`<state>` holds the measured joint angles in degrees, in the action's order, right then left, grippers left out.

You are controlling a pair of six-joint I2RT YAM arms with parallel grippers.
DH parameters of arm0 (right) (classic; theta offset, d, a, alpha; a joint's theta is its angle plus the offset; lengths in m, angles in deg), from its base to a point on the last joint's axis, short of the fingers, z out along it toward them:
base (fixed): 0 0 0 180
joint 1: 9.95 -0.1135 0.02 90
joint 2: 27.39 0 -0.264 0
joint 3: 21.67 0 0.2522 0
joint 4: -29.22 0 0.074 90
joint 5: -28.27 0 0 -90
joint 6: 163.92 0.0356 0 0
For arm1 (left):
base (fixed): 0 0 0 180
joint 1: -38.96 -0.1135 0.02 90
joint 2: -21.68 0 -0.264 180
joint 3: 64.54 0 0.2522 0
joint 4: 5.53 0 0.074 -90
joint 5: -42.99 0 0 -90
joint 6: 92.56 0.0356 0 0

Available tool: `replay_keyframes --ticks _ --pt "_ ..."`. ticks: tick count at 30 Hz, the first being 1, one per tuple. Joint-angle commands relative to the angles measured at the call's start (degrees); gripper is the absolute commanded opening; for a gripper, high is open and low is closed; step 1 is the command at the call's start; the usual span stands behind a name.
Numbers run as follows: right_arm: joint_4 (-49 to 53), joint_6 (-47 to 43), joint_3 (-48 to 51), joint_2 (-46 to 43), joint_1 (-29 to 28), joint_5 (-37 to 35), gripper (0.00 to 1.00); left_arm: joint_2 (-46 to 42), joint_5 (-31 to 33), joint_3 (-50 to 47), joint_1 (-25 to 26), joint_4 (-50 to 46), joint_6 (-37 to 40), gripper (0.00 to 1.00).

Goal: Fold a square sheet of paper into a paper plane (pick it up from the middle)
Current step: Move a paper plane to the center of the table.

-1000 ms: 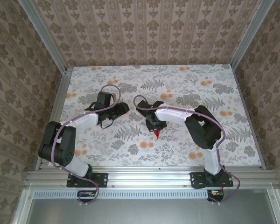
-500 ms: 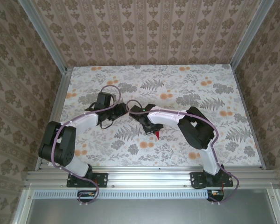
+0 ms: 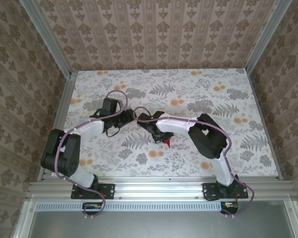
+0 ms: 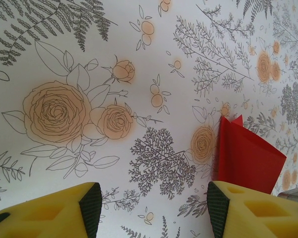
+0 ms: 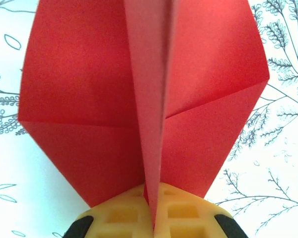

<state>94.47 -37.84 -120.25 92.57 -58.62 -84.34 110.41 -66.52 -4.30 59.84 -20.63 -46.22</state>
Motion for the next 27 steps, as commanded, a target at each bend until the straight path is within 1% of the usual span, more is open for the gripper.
replay_keyframes --ticks 1,4,6,10,12,16,20,27 --pt "1.58 -0.58 -0.63 -0.13 -0.09 -1.51 0.00 -2.20 0.43 -0.79 -0.76 -1.57 1.48 0.60" --pt "1.56 -2.17 -1.53 -1.25 0.18 -3.05 0.00 -3.07 0.60 -1.07 -1.19 -2.08 1.48 0.61" --pt "0.84 -3.47 -2.22 -2.59 1.40 -3.19 0.01 -4.04 1.17 -1.14 -1.59 -2.73 1.52 0.61" --pt "-2.72 -6.29 -3.77 -4.00 5.69 0.33 0.04 -6.29 3.85 -1.08 -2.16 -5.47 1.93 0.64" --pt "-3.68 -6.95 -5.37 -2.75 8.17 2.55 0.05 -7.22 5.85 -0.82 -2.42 -7.62 2.25 0.66" --pt "-3.00 -7.51 -9.82 1.26 11.39 2.91 0.08 -8.68 7.72 -0.78 -2.86 -10.23 2.72 0.69" --pt "-1.91 -7.36 -13.90 4.54 13.76 1.37 0.09 -9.07 7.99 -0.72 -3.04 -11.22 2.86 0.69" --pt "-2.38 -6.85 -17.90 8.89 16.36 1.14 0.12 -8.35 7.67 -0.23 -3.04 -11.49 2.66 0.69"
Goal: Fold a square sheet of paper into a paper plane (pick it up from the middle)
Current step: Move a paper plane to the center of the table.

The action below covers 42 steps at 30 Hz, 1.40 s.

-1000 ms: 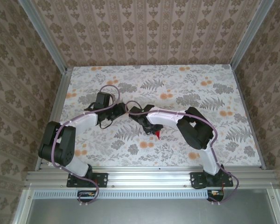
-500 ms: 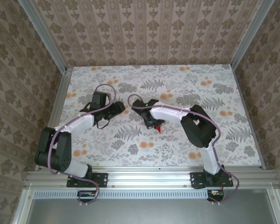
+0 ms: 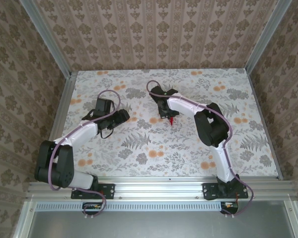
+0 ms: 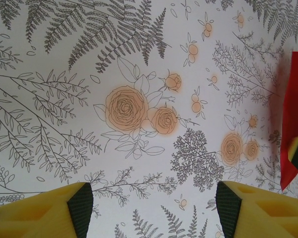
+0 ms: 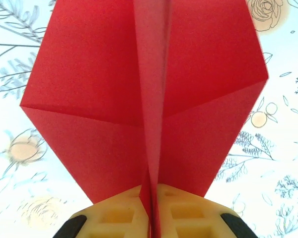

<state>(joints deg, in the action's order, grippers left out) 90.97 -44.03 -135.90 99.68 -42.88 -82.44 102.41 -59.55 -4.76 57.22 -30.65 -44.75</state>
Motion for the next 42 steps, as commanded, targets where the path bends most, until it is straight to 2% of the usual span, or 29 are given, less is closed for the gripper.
replay_keyframes --ticks 1,15,22,29,35,42 --pt "1.08 -0.58 -2.73 2.24 0.84 -0.74 0.12 -0.20 0.66 0.16 -0.45 -1.48 1.16 0.69" --pt "1.03 -0.80 -4.18 5.03 1.20 -1.14 0.22 0.48 0.32 0.79 -0.42 -1.82 1.15 0.69" --pt "0.09 -0.36 -3.07 5.21 1.20 0.89 0.28 0.46 0.32 1.41 -0.42 -2.50 1.45 0.69" --pt "0.98 0.35 -4.11 0.82 1.20 -0.47 0.33 0.09 0.53 3.54 -0.42 -3.96 2.33 0.70" --pt "-0.39 0.83 -1.56 -10.97 1.29 -2.91 0.52 -1.44 3.30 6.80 -0.86 -7.16 4.41 0.71" --pt "-7.75 0.83 10.28 -28.66 2.35 -5.78 0.77 -6.64 11.61 9.72 -2.90 -11.77 7.73 0.78"
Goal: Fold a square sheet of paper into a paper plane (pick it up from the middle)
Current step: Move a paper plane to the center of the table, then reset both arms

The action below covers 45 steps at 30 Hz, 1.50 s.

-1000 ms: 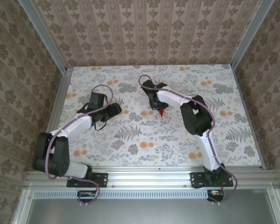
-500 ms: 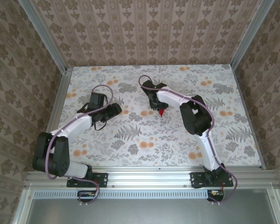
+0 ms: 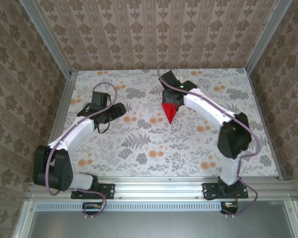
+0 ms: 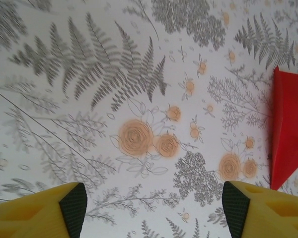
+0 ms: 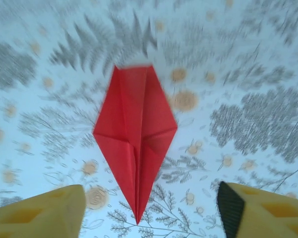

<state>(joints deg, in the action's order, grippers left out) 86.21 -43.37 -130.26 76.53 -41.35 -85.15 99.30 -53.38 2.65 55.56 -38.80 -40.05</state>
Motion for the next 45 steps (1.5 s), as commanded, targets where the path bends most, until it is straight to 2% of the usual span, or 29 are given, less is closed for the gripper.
replay_keyframes --ticks 1,4,5,7,13,17,19,23,26,31,36,40,45 --pt "-5.21 -0.30 7.47 -9.00 1.34 -3.33 0.82 -4.55 7.19 2.53 -1.67 -4.16 3.59 0.79" --pt "-11.92 -2.52 16.31 -18.77 3.08 -5.18 0.98 -7.60 13.12 2.51 -2.91 -5.24 6.15 0.87" --pt "-14.68 -3.48 19.76 -21.99 3.87 -6.04 1.00 -8.55 15.15 2.17 -3.39 -5.27 7.05 0.91" --pt "-17.89 -5.21 25.33 -28.12 5.57 -8.84 1.00 -10.65 19.76 1.21 -4.10 -5.55 7.69 1.00" --pt "-26.09 -7.81 42.78 -42.32 13.15 -17.81 1.00 -16.30 32.17 -6.24 -6.70 1.08 11.10 1.00" --pt "-36.27 -11.98 56.59 -50.39 17.95 -17.93 1.00 -16.80 38.61 -11.48 -8.89 6.05 13.81 1.00" --pt "-39.83 -11.15 61.61 -52.40 21.06 -16.55 1.00 -16.72 42.08 -15.60 -9.08 12.70 16.97 1.00" --pt "-48.49 -12.72 69.91 -51.93 26.65 -10.53 1.00 -15.66 39.50 -21.71 -10.78 22.63 22.95 1.00" --pt "-56.26 -16.86 73.76 -48.52 28.14 -7.26 1.00 -13.81 34.24 -25.56 -12.09 30.68 26.89 1.00" --pt "-68.87 -21.22 76.84 -43.52 28.79 -2.40 1.00 -9.93 20.55 -30.02 -15.81 44.37 31.29 1.00" --pt "-75.68 -22.60 76.28 -37.52 29.76 2.62 1.00 -4.97 8.20 -30.60 -18.53 53.44 34.17 1.00" --pt "-81.24 -23.97 75.28 -32.21 30.24 5.76 1.00 -2.22 4.53 -31.20 -18.58 58.44 37.06 1.00" --pt "-87.40 -25.22 73.42 -26.38 30.58 8.66 1.00 2.82 3.11 -31.73 -18.53 63.86 37.87 1.00"
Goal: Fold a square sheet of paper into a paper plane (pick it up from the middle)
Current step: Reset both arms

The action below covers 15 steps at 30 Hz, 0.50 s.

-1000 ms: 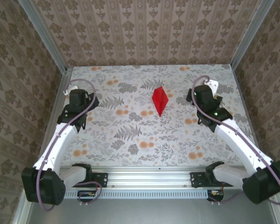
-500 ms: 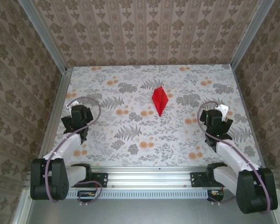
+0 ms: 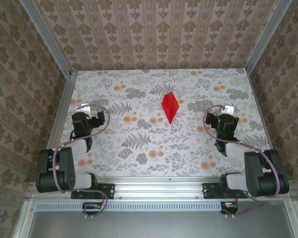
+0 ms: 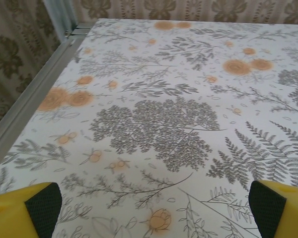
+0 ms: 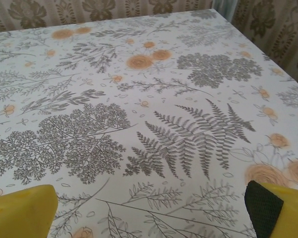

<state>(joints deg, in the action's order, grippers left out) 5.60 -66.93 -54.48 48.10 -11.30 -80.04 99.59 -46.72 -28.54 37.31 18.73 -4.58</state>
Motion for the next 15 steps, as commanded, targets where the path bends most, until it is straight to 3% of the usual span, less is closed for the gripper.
replay_keyframes --ticks 1,4,15 --pt "-8.16 -1.23 -2.44 3.46 0.71 4.59 1.00 4.06 -3.80 -0.28 -0.28 7.24 2.54 1.00" --pt "-16.09 -1.62 -1.22 9.28 0.73 6.09 1.00 7.32 -3.36 0.14 -0.35 9.16 2.17 1.00" --pt "-19.45 -2.66 -1.43 13.43 -0.04 6.39 1.00 9.28 2.12 1.67 2.99 8.01 4.57 1.00"
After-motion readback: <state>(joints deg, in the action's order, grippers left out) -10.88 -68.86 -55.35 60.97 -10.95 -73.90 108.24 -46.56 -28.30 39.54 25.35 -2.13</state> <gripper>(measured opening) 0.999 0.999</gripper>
